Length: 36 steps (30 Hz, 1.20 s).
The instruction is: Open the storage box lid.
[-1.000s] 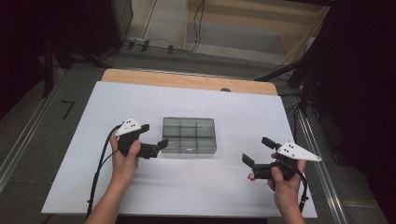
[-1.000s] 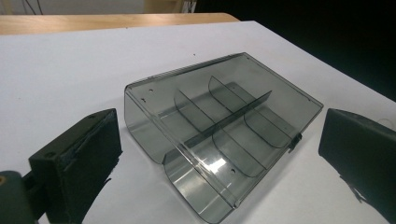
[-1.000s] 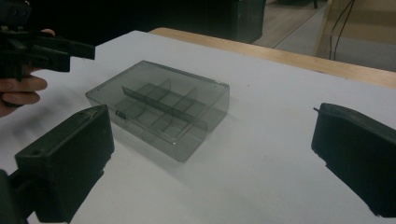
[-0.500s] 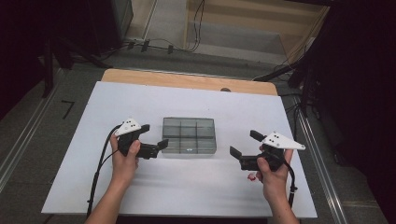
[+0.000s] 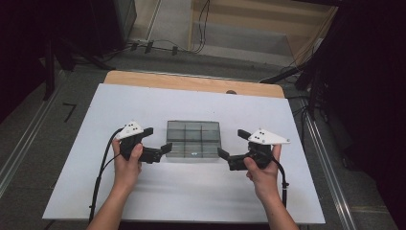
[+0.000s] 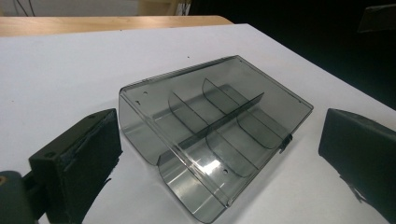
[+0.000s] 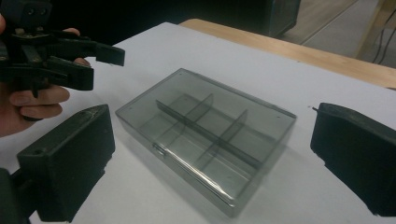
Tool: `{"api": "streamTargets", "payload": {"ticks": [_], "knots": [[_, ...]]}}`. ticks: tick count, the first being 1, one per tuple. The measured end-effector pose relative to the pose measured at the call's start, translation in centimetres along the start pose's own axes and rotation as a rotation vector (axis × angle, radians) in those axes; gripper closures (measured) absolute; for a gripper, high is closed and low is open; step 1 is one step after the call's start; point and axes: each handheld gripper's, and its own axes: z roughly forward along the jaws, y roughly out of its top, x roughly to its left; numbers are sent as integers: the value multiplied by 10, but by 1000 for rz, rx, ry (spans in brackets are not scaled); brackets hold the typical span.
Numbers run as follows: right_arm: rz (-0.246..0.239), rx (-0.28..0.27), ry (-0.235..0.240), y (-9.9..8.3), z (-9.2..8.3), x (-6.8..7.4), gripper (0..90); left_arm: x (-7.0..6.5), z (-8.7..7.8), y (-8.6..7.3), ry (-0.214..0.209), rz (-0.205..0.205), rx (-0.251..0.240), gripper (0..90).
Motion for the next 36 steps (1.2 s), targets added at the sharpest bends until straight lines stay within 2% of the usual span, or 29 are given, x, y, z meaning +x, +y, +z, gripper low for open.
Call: {"api": "streamTargets", "payload": {"ticks": [1, 2, 4, 6, 9, 12, 15, 20, 23, 24, 29, 36], "knots": [[4, -3, -13, 0, 2, 3, 56, 0, -1, 0, 4, -1, -2, 0], [-3, -4, -26, 0, 5, 6, 64, 1, -1, 0, 2, 1, -2, 0], [-23, -1, 4, 0, 10, 11, 92, 0, -1, 0, 1, 3, -2, 0], [-36, 7, 9, -1, 15, 15, 219, 0, 0, -1, -3, 4, 1, 0], [-33, 10, 47, -4, 22, 18, 441, -1, 2, -2, -2, 6, 3, 0], [-46, 32, 48, -7, 28, 24, 592, 0, 1, -2, -3, 6, 1, 0], [-66, 55, 63, -11, 34, 31, 719, -1, 3, -3, -4, 9, 5, 0], [-82, 111, 73, -18, 46, 39, 858, -3, 3, -4, -8, 13, 6, 0], [-82, 147, 85, -23, 54, 41, 878, -2, 2, -4, -7, 15, 6, 0], [-69, 170, 94, -27, 59, 41, 879, -2, 2, -4, -10, 15, 6, 0], [-62, 208, 101, -35, 68, 42, 880, -3, 4, -6, -12, 18, 14, 0], [-41, 263, 85, -46, 80, 41, 880, -3, 6, -7, -14, 20, 23, 0]]}}
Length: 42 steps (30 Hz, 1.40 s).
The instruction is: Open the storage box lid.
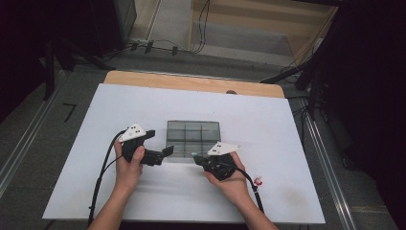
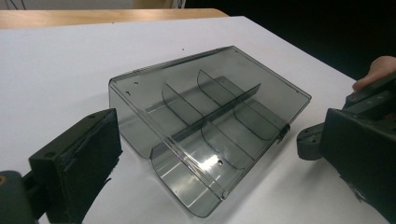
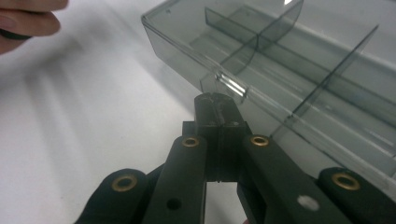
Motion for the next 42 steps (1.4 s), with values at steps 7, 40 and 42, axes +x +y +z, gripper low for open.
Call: {"api": "streamTargets", "payload": {"ticks": [7, 40, 42], "knots": [[33, 22, -4, -5, 10, -3, 880, -1, 2, -1, 1, 5, 10, 0], [53, -50, -11, 0, 2, -7, 880, 4, 12, -11, -9, 19, 98, 0], [56, -58, -8, 1, 1, -8, 880, 5, 13, -12, -7, 28, 105, 0]]}}
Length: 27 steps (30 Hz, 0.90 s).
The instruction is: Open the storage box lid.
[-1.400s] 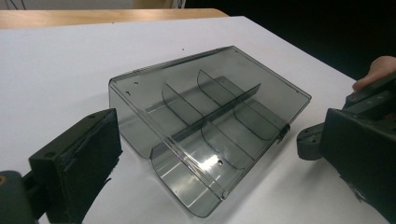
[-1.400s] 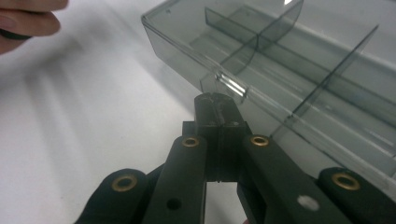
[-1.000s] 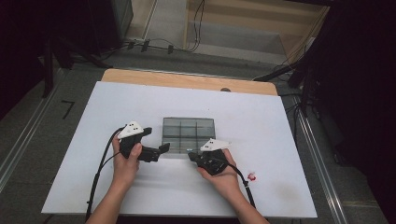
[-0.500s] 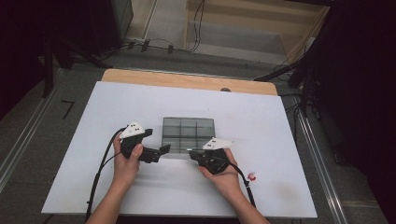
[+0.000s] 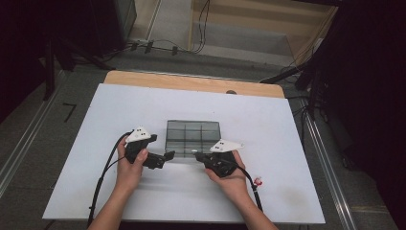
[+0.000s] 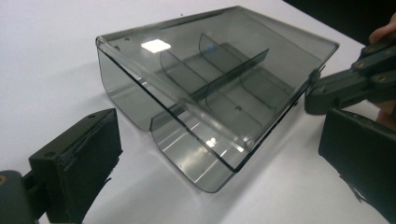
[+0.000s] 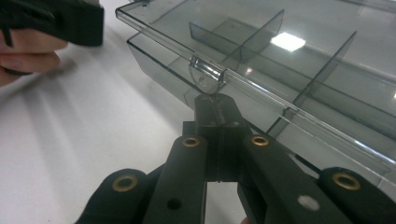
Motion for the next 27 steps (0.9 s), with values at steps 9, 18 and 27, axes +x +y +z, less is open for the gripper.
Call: {"api": "streamTargets", "payload": {"ticks": [9, 18, 27], "knots": [[3, -28, -5, 5, -4, -1, 880, 0, 6, -3, 20, -23, 20, 2], [15, -46, -12, 6, -5, 0, 880, -2, 5, -1, 78, -17, 9, 88], [20, -64, -5, 8, -6, 2, 880, -5, 1, 2, 150, 2, -25, 217]]}}
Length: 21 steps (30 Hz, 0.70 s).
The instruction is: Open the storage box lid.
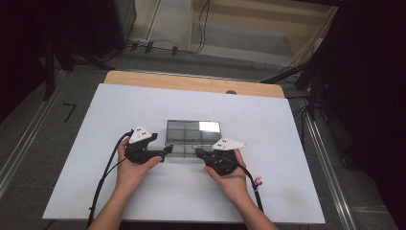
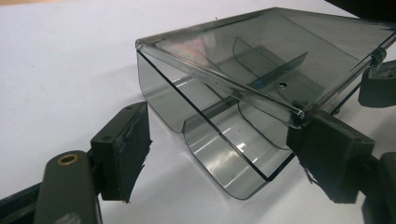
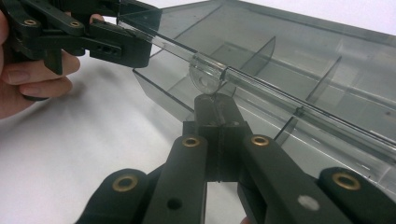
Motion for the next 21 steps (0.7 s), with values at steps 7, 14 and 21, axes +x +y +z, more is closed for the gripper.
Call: {"api": "streamTargets", "payload": {"ticks": [7, 14, 21], "knots": [[2, -12, 1, 2, -3, -1, 880, -2, -2, 2, 6, 6, -29, 265], [-7, -7, -6, 1, -6, -4, 862, -3, -5, 6, 0, 7, -69, 327], [-9, -17, 11, 2, -13, -7, 735, -2, -9, 14, 6, 11, -107, 356]]}}
